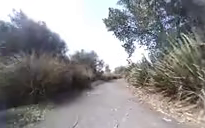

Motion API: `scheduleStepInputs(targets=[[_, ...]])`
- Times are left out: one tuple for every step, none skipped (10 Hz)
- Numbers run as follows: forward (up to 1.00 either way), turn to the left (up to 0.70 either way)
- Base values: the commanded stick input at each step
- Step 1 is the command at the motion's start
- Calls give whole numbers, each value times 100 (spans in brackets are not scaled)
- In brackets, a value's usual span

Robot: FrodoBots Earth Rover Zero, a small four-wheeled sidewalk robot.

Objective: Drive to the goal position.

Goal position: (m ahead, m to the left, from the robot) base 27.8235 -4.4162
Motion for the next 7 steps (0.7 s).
scheduleStepInputs(targets=[[85,0],[85,0],[85,0],[85,0],[85,0],[85,1],[85,2]])
